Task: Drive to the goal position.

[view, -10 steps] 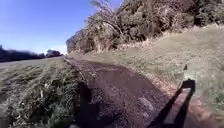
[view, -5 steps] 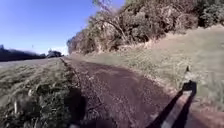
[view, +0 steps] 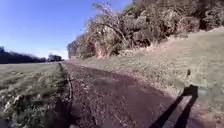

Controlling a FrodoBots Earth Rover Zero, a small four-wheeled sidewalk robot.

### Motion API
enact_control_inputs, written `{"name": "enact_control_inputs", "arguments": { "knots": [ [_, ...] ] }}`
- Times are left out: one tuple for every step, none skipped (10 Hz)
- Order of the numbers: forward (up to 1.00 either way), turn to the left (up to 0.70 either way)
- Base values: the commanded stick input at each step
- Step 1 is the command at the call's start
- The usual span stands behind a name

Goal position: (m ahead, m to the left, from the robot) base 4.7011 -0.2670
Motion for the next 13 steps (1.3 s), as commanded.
{"name": "enact_control_inputs", "arguments": {
  "knots": [
    [0.85, 0.01],
    [0.85, 0.02],
    [0.85, 0.20],
    [0.85, 0.28],
    [0.85, 0.34],
    [0.85, 0.34],
    [0.85, 0.34],
    [0.85, 0.34],
    [0.85, 0.34],
    [0.85, 0.21],
    [0.85, 0.06],
    [0.85, 0.00],
    [0.85, 0.00]
  ]
}}
